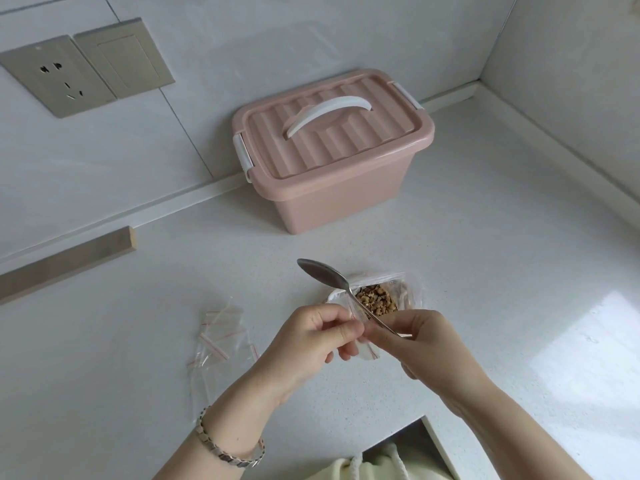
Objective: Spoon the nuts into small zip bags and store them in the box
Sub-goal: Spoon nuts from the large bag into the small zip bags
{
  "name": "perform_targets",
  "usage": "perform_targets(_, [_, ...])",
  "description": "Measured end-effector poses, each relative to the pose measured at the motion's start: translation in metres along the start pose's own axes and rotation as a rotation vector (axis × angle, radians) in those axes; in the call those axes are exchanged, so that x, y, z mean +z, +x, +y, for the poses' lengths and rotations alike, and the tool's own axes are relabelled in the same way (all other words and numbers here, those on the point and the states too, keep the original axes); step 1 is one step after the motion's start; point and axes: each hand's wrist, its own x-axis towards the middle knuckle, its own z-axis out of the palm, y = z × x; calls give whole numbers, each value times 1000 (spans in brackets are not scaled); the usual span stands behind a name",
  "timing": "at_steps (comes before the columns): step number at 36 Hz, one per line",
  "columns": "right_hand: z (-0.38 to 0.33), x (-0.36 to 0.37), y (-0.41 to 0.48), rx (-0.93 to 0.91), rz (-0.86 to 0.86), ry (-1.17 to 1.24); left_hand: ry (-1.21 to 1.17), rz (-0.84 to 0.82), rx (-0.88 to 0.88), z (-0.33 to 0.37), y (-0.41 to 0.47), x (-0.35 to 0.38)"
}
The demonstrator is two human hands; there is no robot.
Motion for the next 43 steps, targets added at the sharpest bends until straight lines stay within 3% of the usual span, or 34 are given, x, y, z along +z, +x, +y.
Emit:
perform_targets(6, [5,5,2,28,-11,123,-160,-11,7,-3,1,-1])
perform_targets(12, [7,12,3,19,-27,320,-616,-50,-101,-12,1,6])
perform_targets(18, [12,21,3,27,69,391,-624,26,-71,-13,2,9])
perform_targets(23, [6,17,9,109,44,500,-929,-34,-117,-13,-1,6])
perform_targets(26, [6,14,10,60,110,300,-726,105,-163,-8,-2,7])
perform_targets(31, [19,15,15,-138,335,-227,303,479,40,-9,1,5])
perform_targets(35, [25,18,18,-174,424,-378,886,634,129,-20,3,8])
perform_targets(36, [25,18,18,-165,430,-370,928,673,169,-21,2,9])
perform_targets(38, [23,19,18,-140,424,-315,795,635,182,-24,2,10])
perform_targets(41, [20,15,15,-64,388,-153,387,454,271,-30,1,7])
perform_targets(43, [17,14,12,-20,334,-72,260,302,303,-27,-3,6])
